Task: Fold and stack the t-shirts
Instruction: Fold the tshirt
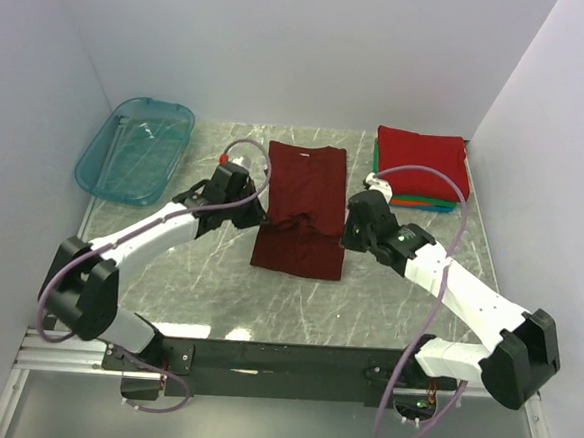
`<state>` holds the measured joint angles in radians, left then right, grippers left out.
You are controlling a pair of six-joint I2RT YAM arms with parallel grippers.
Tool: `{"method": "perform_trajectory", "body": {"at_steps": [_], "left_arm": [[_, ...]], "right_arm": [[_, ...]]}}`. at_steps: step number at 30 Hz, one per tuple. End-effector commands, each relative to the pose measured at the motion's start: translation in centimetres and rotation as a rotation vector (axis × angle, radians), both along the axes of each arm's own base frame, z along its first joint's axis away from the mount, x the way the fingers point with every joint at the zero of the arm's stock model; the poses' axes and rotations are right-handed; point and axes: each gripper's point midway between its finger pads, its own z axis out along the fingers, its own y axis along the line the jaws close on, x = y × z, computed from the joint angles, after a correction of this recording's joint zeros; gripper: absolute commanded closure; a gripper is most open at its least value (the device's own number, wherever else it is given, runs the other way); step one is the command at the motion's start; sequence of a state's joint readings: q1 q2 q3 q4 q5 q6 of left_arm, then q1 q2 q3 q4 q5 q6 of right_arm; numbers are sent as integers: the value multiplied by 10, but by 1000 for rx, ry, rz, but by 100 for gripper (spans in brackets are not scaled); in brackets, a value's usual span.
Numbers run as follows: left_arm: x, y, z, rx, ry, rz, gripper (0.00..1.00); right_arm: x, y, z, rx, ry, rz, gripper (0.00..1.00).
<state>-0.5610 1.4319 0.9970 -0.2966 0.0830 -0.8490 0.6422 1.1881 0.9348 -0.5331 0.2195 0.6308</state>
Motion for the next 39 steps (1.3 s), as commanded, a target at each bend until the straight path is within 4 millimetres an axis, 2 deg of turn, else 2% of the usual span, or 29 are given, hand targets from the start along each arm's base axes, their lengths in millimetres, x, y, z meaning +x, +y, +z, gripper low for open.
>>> {"method": "perform_trajectory", "body": {"at_steps": [1,7,14,20,28,29,31,32,33,35,36,38,39], "left_arm": [[31,-7,23,1,-93,-35,100],[55,-15,17,-7,-91,-61,100],[73,-10,-1,7,-61,-39,100],[87,-8,-13,6,-51,-31,100],[97,-8,-35,5,-15,-20,100],[99,-7,-38,6,-13,-17,100],[101,-7,-42,5,-3,-9,91],[102,-7,-43,3,-5,-6,81],[103,-6,-44,2,-1,6,65],[107,1,-39,8,-16,32,57],[106,3,-31,-2,-34,43,46],[104,7,-21,-14,-60,53,19],[102,9,-16,-17,-67,57,5]], "right_arm": [[24,0,19,-1,-65,0,100],[48,-8,11,-24,-49,-6,100],[69,-6,-2,-29,-15,9,100],[86,-7,-28,-49,43,-3,100],[108,-3,-51,-45,81,-4,100],[111,-4,-57,-46,94,-12,98],[115,-2,-60,-35,100,-18,93],[117,-2,-61,-31,103,-21,90],[118,-2,-65,-30,113,-27,81],[122,-2,-63,-33,106,-31,74],[123,-4,-61,-45,103,-38,62],[127,-7,-53,-53,87,-55,50],[124,-11,-51,-61,93,-67,47]]}}
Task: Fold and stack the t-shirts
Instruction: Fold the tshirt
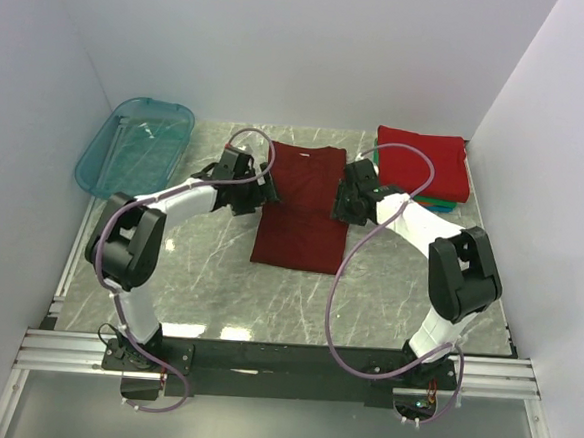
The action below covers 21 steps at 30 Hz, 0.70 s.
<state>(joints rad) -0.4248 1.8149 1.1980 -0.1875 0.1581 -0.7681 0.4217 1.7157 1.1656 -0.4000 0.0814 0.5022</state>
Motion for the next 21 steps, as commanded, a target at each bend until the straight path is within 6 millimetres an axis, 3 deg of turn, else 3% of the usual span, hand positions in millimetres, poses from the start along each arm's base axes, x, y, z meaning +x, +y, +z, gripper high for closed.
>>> {"method": "perform_trajectory", "body": {"at_steps": [1,2,3,4,5,7,8,10,12,13,14,16,17,21], "left_arm": [[8,5,54,-53,-140,28,1],[5,8,57,-46,-140,41,1],[-2,12,62,-41,-143,36,1],[-6,14,64,-41,-141,39,1],[-11,16,65,-41,-141,39,1],[-26,17,68,-67,-145,22,1],[-32,17,67,-79,-141,12,1],[-48,20,60,-95,-123,7,0],[-66,22,47,-116,-90,-11,1],[-69,20,46,-132,-98,-22,0],[-74,20,43,-140,-90,-29,1],[-86,20,31,-155,-64,-37,1],[-87,20,29,-162,-64,-35,0],[-100,28,6,-142,-4,-6,0]], "right_arm": [[20,-4,34,2,-89,-40,45],[16,-4,41,13,-104,-45,40],[14,-4,44,29,-113,-51,24],[8,-6,41,31,-109,-56,23],[4,-7,54,54,-139,-58,20],[-8,-8,52,81,-144,-57,19],[-13,-10,64,102,-175,-58,18],[-31,-14,55,117,-158,-59,17],[-45,-13,63,170,-182,-50,17],[-58,-16,49,174,-155,-46,17],[-65,-14,56,213,-178,-36,17],[-83,-15,42,237,-154,-29,16],[-88,-15,47,258,-172,-21,16],[-108,-19,32,279,-147,-24,16]]}}
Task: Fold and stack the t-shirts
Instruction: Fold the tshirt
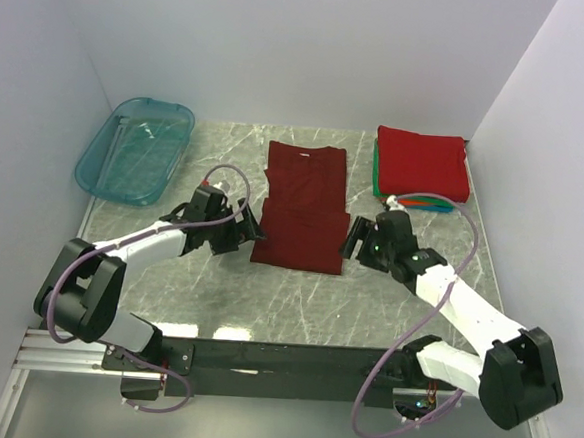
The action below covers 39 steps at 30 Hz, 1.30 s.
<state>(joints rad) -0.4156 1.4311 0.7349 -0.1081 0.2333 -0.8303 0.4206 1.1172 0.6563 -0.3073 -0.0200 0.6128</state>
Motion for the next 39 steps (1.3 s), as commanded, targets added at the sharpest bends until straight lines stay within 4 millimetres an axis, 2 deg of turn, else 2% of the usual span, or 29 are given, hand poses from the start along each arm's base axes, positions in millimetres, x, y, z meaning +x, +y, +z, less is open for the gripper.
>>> {"method": "perform_trajectory", "body": {"at_steps": [1,5,12,15,19,20,22,23,25,27,35,39], "left_arm": [[3,-8,10,-59,-42,-4,0],[-6,-14,-4,-96,1,-33,5],[-12,-8,-32,-59,59,-12,43],[-14,-8,-37,-54,75,-12,53],[-17,-8,-46,-48,94,-18,55],[-17,-9,-47,-50,99,-24,62],[-18,-11,-49,-57,106,-32,68],[-19,-12,-51,-59,110,-36,77],[-21,-14,-50,-67,118,-53,85],[-23,-15,-51,-65,123,-60,99],[-32,-11,-51,-67,130,-52,99],[-34,-9,-51,-64,125,-43,99]], "right_arm": [[-6,3,-1,60,-21,-2,16],[-14,3,-10,77,-6,-2,16],[-20,1,-22,72,23,-13,16],[-20,1,-26,70,34,-11,17],[-20,4,-31,78,50,-4,17],[-20,5,-32,79,56,-1,18],[-21,9,-35,84,72,15,19],[-20,9,-35,86,73,15,19],[-20,10,-38,85,84,16,19],[-21,11,-40,85,86,25,20],[-20,19,-45,3,83,161,24],[-11,26,-43,-28,60,205,27]]}}
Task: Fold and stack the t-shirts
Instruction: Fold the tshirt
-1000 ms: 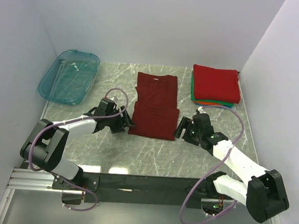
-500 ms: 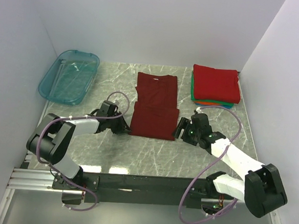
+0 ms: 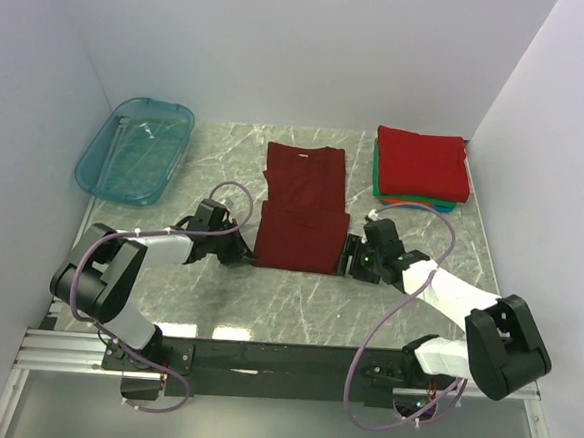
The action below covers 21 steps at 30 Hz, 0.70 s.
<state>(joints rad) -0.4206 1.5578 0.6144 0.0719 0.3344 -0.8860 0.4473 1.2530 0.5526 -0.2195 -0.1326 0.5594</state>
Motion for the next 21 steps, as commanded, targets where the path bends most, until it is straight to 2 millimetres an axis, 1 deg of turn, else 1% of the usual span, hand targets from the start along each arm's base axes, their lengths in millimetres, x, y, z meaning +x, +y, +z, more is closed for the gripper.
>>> {"method": "perform_trajectory", "body": {"at_steps": [1,3,5,6,7,8,10,12,20,21], "left_arm": [[-9,2,0,7,7,-7,99],[-10,3,-2,16,14,-9,99],[-10,2,-1,9,10,-15,99],[-9,2,-1,8,9,-13,99],[-9,2,-1,10,8,-12,100],[-8,2,1,6,3,-10,99],[-8,2,1,6,0,-9,99],[-8,2,2,7,-4,-7,99],[-12,5,3,8,-5,1,99],[-13,5,2,9,-2,3,99]], "right_arm": [[22,13,14,-9,-86,74,28],[27,17,14,-6,-95,89,31],[28,17,5,-28,-70,104,33],[32,20,7,-33,-69,108,35],[31,19,1,-48,-40,111,41],[27,19,-3,-60,-13,115,44],[24,21,-7,-69,3,122,44],[14,27,-11,-62,24,143,44],[-9,40,-13,-99,52,165,44],[-10,40,-14,-101,54,166,46]]}}
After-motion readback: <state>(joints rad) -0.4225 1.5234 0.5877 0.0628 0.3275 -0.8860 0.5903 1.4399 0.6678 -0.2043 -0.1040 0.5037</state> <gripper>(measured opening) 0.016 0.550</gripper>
